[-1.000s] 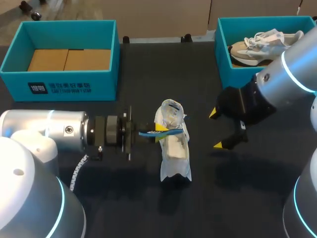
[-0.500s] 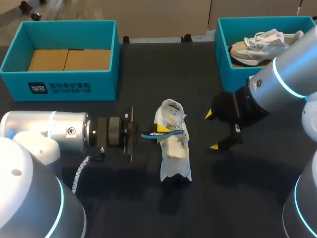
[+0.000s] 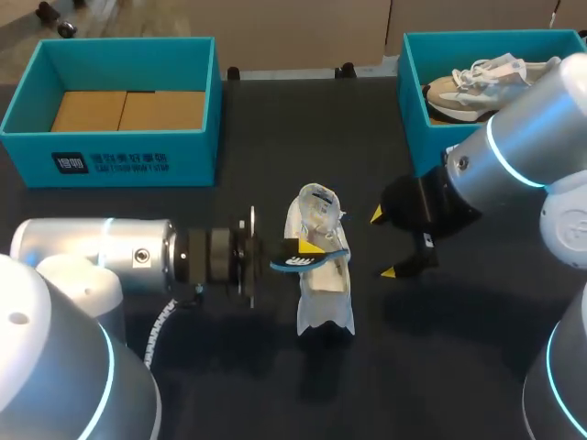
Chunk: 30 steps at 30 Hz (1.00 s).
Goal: Take the shoe out of the shoebox, open the shoe tongue, remove and reinsert the insole, then place the shoe into the shoebox
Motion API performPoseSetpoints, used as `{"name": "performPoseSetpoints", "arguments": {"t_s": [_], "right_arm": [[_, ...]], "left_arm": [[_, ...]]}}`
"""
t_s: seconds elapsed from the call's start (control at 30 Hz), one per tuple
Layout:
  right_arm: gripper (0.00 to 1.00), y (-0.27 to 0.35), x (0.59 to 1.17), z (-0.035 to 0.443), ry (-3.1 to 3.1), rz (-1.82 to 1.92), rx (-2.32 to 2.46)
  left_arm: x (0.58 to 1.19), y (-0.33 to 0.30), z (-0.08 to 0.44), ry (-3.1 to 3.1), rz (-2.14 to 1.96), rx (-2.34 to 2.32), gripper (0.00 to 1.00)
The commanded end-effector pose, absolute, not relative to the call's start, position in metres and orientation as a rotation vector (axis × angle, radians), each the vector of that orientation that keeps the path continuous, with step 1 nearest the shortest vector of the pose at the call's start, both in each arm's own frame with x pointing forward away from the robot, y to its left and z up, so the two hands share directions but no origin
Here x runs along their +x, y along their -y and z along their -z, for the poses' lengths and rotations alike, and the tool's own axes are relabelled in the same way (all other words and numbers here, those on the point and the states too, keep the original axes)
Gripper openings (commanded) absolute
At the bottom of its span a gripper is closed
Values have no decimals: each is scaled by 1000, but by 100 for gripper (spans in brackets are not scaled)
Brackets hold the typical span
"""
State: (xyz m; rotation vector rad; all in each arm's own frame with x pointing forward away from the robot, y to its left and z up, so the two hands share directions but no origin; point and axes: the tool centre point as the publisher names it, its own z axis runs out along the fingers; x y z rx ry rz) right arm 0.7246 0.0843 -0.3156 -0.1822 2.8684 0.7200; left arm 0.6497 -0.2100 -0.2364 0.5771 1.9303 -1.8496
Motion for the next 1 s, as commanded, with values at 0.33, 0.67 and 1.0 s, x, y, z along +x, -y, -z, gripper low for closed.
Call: {"name": "performPoseSetpoints", "arguments": {"t_s": [0.33,0.67,1.0], "right_arm": [[100,-80,728,324,-2877,-698,-222],[100,-74,726,322,-2872,-689,-190],[100,-79,727,323,-2887,-690,-211]], "left_arm": [[641,212,254,-1898,1842,614,0],[642,210,258,-1817,1764,675,0],[638,211,267,-1815,1752,660,0]]}}
